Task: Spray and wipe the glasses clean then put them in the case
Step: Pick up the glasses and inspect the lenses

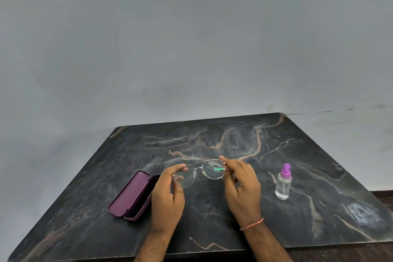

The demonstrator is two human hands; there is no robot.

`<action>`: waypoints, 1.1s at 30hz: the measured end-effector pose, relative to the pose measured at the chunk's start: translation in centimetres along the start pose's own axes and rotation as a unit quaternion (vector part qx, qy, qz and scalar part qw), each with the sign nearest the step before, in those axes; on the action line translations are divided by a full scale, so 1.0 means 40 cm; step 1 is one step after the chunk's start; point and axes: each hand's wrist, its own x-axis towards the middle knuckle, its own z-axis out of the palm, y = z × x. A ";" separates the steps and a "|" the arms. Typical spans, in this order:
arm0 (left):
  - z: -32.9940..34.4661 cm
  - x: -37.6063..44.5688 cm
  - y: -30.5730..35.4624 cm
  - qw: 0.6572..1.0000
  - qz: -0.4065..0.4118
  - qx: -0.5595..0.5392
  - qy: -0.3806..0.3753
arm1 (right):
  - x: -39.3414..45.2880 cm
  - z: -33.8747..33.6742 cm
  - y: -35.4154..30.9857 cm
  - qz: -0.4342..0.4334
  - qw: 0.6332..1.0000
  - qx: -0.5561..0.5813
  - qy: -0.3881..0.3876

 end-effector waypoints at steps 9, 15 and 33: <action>-0.013 0.004 -0.012 0.993 -0.042 -0.068 -0.084 | 0.016 0.001 -0.003 0.070 0.997 0.035 0.001; -0.019 -0.014 0.005 0.982 -0.015 -0.136 -0.133 | 0.020 -0.003 -0.002 0.089 0.995 0.049 0.012; -0.002 -0.008 0.011 0.989 0.008 -0.107 -0.102 | 0.013 0.006 0.004 0.118 0.993 0.027 0.003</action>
